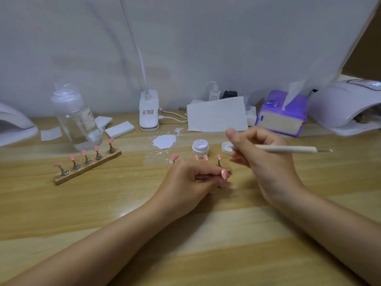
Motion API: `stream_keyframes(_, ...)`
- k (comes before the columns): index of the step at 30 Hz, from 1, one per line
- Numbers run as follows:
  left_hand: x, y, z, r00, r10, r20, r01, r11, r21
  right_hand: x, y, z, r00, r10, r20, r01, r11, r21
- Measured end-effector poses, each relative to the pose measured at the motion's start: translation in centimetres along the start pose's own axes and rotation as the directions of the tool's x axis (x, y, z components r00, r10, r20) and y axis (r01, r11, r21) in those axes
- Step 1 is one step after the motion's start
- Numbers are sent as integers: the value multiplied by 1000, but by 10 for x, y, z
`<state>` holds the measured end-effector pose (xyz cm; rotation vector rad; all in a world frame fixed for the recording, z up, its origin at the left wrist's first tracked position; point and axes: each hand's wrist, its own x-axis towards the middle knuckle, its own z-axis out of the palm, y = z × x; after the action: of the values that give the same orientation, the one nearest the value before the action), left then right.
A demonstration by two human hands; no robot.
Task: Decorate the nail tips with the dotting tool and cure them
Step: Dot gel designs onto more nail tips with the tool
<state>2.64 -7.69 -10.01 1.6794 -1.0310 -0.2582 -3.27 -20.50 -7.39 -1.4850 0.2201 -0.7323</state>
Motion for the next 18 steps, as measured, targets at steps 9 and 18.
stream_keyframes(9, 1, 2, -1, 998, 58, -7, -56, 991, 124, -11, 10, 0, 1000, -3, 5, 3, 1000, 11)
stream_keyframes(18, -1, 9, 0, 994, 105, -3, -102, 970, 219, -13, 9, 0, 998, -11, 69, 13, 1000, -19)
